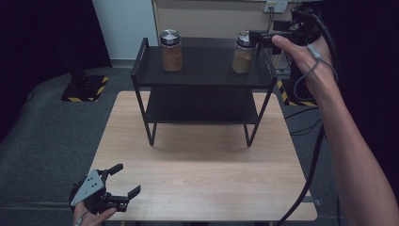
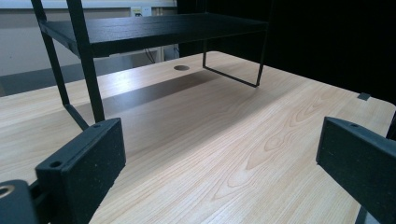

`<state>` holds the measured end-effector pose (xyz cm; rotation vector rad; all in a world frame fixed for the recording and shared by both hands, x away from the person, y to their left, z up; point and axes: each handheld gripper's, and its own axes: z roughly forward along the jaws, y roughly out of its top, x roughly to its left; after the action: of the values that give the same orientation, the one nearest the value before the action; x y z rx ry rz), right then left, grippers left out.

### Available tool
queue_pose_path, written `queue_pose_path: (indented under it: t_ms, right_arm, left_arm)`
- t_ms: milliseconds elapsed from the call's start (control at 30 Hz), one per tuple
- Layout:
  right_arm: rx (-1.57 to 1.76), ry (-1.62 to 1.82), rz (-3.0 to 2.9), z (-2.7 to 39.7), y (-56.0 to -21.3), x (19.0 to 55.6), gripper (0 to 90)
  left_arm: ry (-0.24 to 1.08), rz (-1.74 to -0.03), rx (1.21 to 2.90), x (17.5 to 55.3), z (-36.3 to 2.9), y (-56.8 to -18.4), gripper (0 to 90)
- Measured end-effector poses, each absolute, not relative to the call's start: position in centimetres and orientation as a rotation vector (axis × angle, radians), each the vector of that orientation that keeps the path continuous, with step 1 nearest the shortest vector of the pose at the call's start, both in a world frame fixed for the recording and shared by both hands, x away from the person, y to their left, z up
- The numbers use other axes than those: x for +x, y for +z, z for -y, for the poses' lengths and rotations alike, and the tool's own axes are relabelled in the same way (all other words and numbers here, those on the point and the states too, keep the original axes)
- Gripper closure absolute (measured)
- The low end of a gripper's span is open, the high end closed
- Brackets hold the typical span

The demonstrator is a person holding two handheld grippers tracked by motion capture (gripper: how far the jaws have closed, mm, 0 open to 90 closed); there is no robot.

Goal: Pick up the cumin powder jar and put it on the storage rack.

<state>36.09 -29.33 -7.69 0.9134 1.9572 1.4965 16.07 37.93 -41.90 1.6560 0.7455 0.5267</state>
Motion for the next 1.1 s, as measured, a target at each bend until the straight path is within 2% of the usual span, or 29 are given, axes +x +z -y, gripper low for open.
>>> queue_pose_path:
  t_ms: [433, 1100]
  right_arm:
    - [0.739, 1.597, -1.961, 31.0, -12.1, 30.9, 7.2]
    - [0.676, 1.676, -2.015, 33.2, -19.6, 25.9, 5.2]
  left_arm:
    - [0.526, -0.741, 1.664, 16.1, -37.7, -41.8, 0.0]
    - [0.531, -0.747, 1.666, 16.0, -37.6, -41.8, 0.0]
